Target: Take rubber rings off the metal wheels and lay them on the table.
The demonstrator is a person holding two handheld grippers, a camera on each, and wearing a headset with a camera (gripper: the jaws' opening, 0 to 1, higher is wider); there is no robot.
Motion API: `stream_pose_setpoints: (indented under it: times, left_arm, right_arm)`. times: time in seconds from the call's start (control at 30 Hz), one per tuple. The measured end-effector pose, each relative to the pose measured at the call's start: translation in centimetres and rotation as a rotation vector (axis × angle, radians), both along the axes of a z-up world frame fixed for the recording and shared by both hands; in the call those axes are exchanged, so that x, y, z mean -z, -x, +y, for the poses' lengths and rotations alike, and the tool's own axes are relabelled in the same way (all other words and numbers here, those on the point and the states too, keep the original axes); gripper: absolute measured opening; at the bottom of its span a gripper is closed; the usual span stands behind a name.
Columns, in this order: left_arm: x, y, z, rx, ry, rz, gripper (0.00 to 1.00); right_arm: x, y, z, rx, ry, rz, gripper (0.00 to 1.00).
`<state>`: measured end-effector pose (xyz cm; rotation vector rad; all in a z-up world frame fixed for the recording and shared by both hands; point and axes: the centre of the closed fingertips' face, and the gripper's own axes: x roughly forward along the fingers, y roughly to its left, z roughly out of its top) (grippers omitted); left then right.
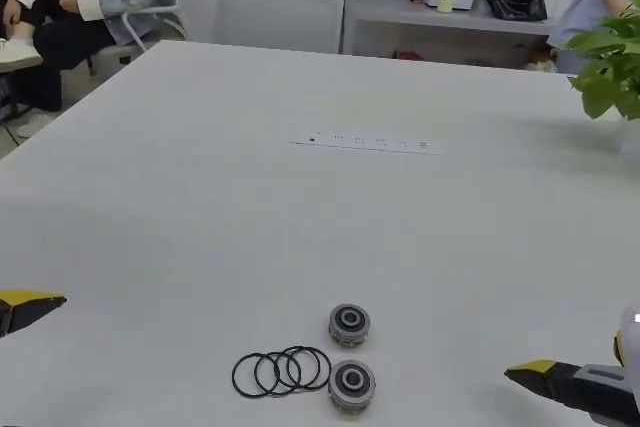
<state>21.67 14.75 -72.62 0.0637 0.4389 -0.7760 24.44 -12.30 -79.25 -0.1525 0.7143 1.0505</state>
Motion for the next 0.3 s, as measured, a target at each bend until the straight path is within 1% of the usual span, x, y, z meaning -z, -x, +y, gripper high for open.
stream_pose_setpoints:
  times: [0.1, 0.3]
  left_arm:
    - [0.06, -0.03, 0.15, -0.004, 0.001, -0.002, 1.0]
    - [0.15, 0.03, 0.54, -0.02, 0.019, -0.004, 1.0]
  right_arm:
    - [0.03, -0.04, -0.13, 0.012, -0.001, -0.002, 0.91]
    - [0.13, 0.02, -0.38, 0.021, 0.001, -0.001, 0.9]
